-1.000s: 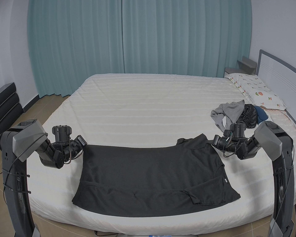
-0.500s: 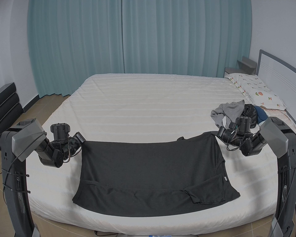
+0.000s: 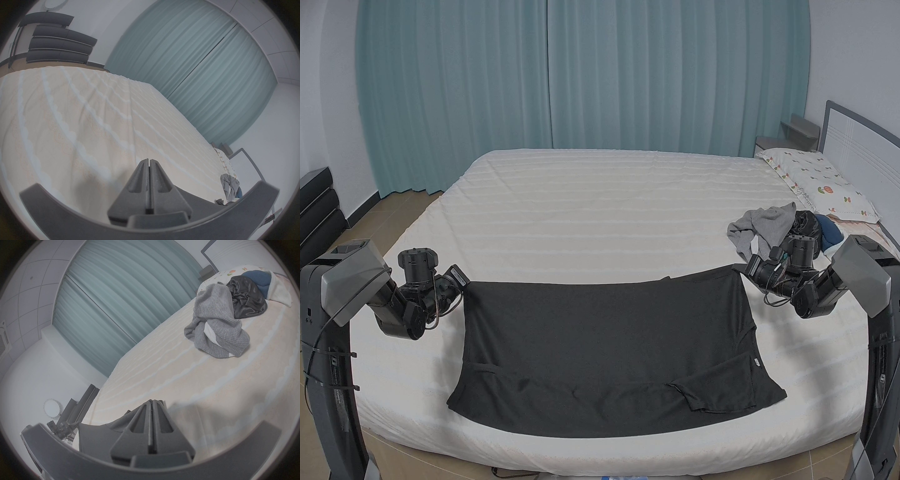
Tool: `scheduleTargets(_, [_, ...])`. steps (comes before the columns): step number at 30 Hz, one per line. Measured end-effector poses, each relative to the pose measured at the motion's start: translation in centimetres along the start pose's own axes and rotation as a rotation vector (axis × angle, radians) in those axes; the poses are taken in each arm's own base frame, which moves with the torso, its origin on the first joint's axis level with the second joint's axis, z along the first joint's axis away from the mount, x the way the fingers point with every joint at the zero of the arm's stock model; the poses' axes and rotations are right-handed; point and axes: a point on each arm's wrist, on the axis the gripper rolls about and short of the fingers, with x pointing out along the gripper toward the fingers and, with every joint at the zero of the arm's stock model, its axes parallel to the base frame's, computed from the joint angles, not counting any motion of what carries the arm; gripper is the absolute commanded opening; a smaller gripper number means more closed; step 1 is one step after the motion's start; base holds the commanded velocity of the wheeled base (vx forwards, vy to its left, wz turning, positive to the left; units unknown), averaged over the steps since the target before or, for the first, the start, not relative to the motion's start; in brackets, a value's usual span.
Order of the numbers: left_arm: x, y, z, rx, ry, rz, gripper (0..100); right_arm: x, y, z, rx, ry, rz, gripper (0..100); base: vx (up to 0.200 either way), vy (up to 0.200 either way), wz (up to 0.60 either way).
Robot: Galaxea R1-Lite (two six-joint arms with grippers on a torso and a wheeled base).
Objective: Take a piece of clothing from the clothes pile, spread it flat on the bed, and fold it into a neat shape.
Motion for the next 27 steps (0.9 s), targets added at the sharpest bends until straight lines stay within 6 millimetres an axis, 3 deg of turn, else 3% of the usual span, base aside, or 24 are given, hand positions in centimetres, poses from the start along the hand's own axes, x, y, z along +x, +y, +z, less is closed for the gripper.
scheduleTargets(16, [-0.2, -0.2, 0.1, 0.002, -0.006, -0.004, 0, -1.0, 0.3, 0.4, 0.032, -0.014, 0.001, 0, 0.000, 0.000, 0.00])
scheduleTargets(27, [-0.7, 0.3, -0.5, 0.017, 0.018, 0.014, 0, -2.1, -0.1, -0.8, 0.050, 0.047, 0.001, 0, 0.000, 0.000, 0.00])
